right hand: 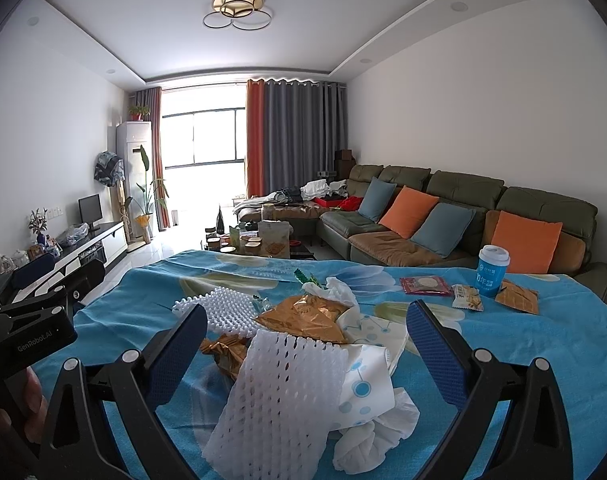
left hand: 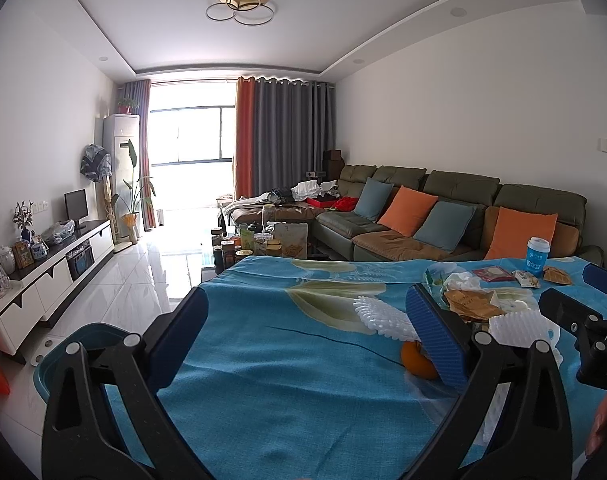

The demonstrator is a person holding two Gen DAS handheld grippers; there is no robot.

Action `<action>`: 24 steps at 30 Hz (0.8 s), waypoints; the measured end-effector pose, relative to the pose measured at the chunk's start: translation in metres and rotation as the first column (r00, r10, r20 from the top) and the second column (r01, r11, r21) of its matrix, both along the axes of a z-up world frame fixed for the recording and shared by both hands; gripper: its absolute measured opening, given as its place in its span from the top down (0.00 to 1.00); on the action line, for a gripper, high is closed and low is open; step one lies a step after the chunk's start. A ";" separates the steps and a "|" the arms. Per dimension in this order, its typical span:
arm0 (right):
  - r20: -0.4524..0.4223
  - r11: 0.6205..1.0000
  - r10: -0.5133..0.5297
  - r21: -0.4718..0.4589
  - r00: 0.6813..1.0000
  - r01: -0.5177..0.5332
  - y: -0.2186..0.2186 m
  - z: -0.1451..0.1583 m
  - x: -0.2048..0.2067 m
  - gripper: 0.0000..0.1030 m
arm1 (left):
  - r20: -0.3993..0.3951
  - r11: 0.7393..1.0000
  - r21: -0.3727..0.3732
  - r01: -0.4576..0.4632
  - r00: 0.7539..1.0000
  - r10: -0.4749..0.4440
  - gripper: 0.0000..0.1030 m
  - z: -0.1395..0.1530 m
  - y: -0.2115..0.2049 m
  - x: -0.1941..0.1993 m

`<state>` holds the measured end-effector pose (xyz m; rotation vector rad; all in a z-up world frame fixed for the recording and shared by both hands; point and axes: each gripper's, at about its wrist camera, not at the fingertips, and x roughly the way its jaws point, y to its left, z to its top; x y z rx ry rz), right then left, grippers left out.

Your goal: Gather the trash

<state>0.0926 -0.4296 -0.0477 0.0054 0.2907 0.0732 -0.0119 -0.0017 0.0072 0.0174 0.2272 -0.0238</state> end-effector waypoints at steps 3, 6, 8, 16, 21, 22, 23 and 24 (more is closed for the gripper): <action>0.000 1.000 0.001 0.001 1.000 -0.001 0.000 0.000 -0.001 0.06 | 0.001 1.000 -0.002 0.000 1.000 0.000 0.05 0.000 0.000 0.000; 0.001 1.000 0.002 0.001 1.000 -0.002 0.001 -0.001 -0.001 0.06 | 0.001 1.000 -0.002 0.000 1.000 0.000 0.05 0.000 0.000 -0.001; -0.001 1.000 0.002 0.003 1.000 -0.002 0.001 -0.001 -0.002 0.06 | 0.002 1.000 -0.001 -0.001 1.000 0.001 0.05 0.000 0.000 -0.001; 0.000 1.000 0.004 0.003 1.000 -0.004 0.002 -0.002 -0.003 0.06 | 0.001 1.000 -0.003 0.000 1.000 0.000 0.05 -0.001 0.000 -0.001; -0.002 1.000 0.004 0.004 1.000 -0.004 0.003 -0.003 -0.004 0.06 | 0.000 1.000 -0.002 -0.001 1.000 0.001 0.05 -0.001 -0.001 0.000; -0.003 1.000 0.004 0.004 1.000 -0.004 0.003 -0.002 -0.004 0.06 | 0.000 1.000 -0.002 -0.001 1.000 0.001 0.05 -0.001 -0.001 0.000; -0.003 1.000 0.004 0.005 1.000 -0.004 0.004 -0.003 -0.004 0.06 | -0.002 1.000 -0.003 0.001 1.000 -0.001 0.05 -0.001 -0.002 0.001; -0.004 1.000 0.004 0.006 1.000 -0.004 0.005 -0.004 -0.005 0.06 | -0.003 1.000 -0.003 0.003 1.000 -0.003 0.05 -0.002 -0.001 0.001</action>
